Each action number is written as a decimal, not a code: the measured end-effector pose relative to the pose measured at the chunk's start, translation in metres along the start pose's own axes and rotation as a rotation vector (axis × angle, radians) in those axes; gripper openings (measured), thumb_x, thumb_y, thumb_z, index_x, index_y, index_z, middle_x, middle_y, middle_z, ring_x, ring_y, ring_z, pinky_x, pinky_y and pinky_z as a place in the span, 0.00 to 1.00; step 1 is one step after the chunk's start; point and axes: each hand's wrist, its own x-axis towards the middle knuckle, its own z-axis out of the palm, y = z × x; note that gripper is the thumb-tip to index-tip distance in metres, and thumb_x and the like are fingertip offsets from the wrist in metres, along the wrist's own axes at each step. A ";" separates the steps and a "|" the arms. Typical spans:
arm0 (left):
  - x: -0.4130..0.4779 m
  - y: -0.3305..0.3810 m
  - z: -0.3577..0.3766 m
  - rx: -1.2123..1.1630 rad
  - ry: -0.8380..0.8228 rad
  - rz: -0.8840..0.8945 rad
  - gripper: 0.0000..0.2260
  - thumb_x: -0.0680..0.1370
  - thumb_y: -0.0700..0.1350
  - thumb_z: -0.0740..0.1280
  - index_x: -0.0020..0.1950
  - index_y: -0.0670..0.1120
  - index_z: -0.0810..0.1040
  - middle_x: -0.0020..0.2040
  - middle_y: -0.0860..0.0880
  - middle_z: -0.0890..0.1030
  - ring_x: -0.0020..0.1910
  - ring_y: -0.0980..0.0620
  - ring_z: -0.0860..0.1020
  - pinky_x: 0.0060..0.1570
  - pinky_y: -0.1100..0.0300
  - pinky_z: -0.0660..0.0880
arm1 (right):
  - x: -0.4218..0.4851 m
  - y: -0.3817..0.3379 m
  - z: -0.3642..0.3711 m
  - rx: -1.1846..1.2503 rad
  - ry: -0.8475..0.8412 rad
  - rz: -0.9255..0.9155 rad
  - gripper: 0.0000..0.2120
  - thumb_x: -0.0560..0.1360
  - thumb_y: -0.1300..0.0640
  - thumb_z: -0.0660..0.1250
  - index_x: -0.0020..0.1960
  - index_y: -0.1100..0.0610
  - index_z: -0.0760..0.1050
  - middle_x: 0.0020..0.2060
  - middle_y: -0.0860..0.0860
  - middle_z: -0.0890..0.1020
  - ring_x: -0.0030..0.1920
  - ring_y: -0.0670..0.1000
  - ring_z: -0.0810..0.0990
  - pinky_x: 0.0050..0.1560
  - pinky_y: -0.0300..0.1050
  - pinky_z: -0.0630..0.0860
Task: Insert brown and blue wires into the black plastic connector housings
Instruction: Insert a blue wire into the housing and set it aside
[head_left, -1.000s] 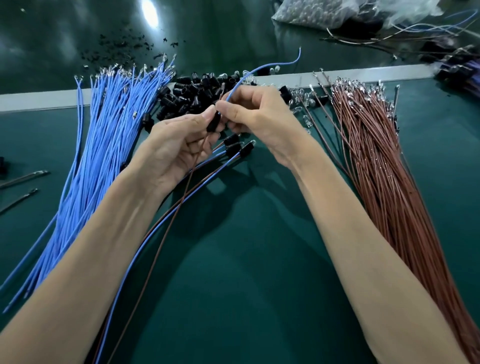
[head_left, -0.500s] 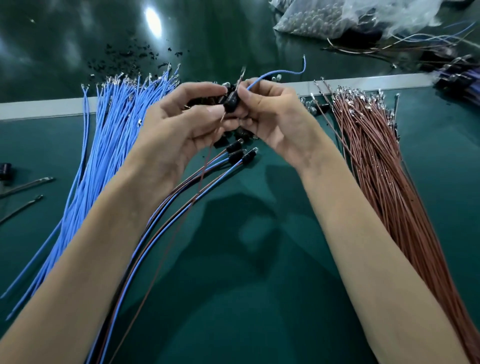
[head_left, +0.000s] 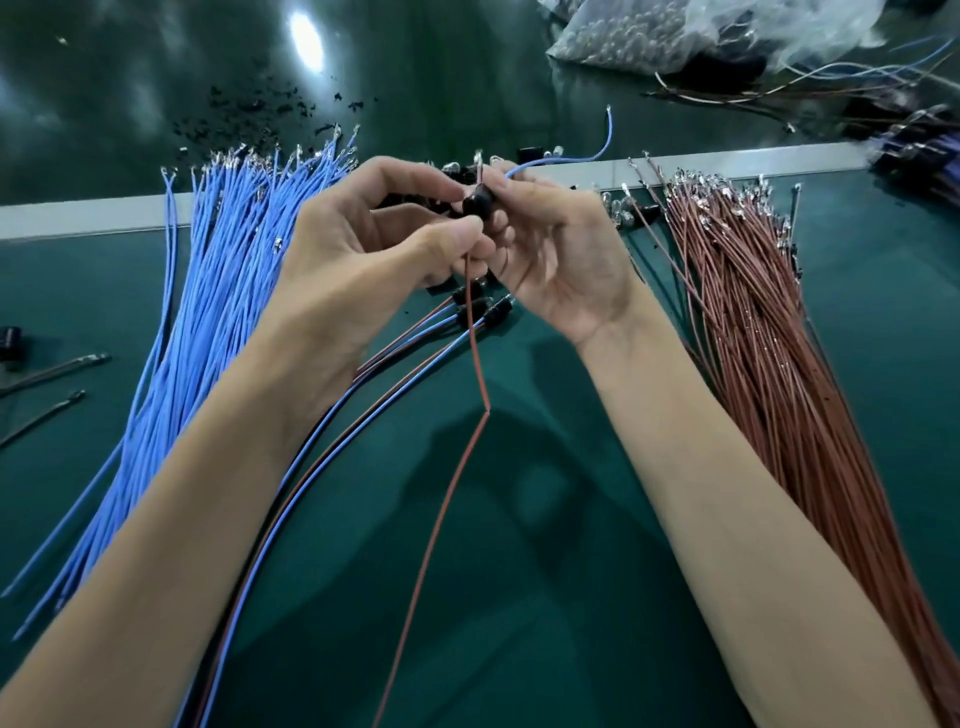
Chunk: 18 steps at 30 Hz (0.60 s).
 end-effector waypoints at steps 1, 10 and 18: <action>0.000 0.000 0.000 0.012 0.003 0.016 0.07 0.71 0.40 0.70 0.47 0.45 0.76 0.36 0.50 0.84 0.36 0.52 0.80 0.47 0.56 0.76 | 0.000 0.001 0.000 -0.003 -0.007 0.012 0.06 0.77 0.64 0.60 0.41 0.60 0.71 0.29 0.49 0.78 0.27 0.42 0.76 0.36 0.34 0.72; 0.001 -0.006 -0.004 0.224 -0.020 0.229 0.05 0.73 0.41 0.70 0.47 0.47 0.76 0.34 0.56 0.83 0.34 0.58 0.81 0.40 0.66 0.76 | 0.000 0.006 0.003 -0.004 -0.011 0.067 0.04 0.68 0.63 0.65 0.41 0.63 0.71 0.30 0.52 0.76 0.24 0.41 0.74 0.26 0.29 0.72; 0.005 -0.017 -0.011 0.329 0.023 0.314 0.07 0.75 0.38 0.69 0.45 0.49 0.76 0.37 0.59 0.83 0.38 0.54 0.83 0.44 0.60 0.79 | -0.001 0.007 0.002 -0.004 0.016 0.082 0.02 0.68 0.64 0.65 0.37 0.63 0.74 0.29 0.52 0.76 0.24 0.42 0.75 0.24 0.28 0.71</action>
